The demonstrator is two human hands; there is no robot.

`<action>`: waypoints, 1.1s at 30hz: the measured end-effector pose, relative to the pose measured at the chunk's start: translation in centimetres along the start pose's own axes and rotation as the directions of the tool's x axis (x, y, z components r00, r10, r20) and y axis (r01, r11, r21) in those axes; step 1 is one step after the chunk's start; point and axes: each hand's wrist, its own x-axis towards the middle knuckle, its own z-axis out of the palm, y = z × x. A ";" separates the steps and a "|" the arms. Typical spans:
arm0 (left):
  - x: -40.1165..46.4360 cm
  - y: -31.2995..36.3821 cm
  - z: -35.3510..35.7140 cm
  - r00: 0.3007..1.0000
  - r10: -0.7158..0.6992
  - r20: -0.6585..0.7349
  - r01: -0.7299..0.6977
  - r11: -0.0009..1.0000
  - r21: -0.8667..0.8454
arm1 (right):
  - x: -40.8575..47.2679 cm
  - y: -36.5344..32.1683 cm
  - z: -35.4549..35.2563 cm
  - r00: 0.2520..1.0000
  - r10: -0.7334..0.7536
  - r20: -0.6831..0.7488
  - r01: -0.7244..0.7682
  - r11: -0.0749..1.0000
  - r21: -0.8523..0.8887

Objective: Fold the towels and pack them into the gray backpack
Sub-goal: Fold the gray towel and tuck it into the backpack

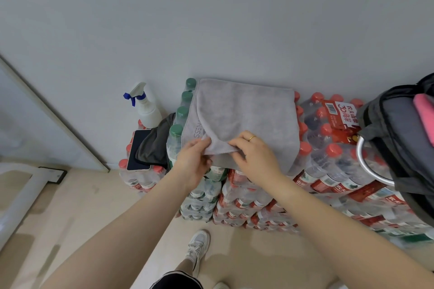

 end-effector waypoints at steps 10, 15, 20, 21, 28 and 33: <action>-0.9 -0.9 -3.4 0.676 0.737 0.011 -0.554 0.498 0.667 | -1.3 -0.5 0.9 0.968 -0.035 0.248 0.090 0.972 -0.215; 1.7 -2.8 -6.2 0.902 0.332 -0.276 -0.059 0.727 0.684 | -2.8 1.2 0.0 0.954 0.151 0.259 -0.113 0.981 -0.157; 2.6 -3.1 -5.8 0.942 0.224 -0.249 -0.093 0.889 0.448 | -5.0 4.9 -1.2 0.848 0.529 -0.042 -0.527 0.849 0.047; 2.9 -3.0 -5.7 0.940 0.222 -0.261 -0.096 0.901 0.423 | -5.3 5.7 -1.3 0.777 0.624 -0.076 -0.614 0.780 0.124; 3.2 -3.0 -5.0 0.952 0.199 -0.234 -0.110 0.933 0.344 | -5.9 6.6 -0.2 0.542 0.831 0.126 -0.730 0.392 0.560; 2.6 -3.1 -4.7 0.940 0.242 -0.241 -0.160 0.936 0.315 | -5.9 6.4 0.3 0.499 0.845 0.195 -0.709 0.269 0.652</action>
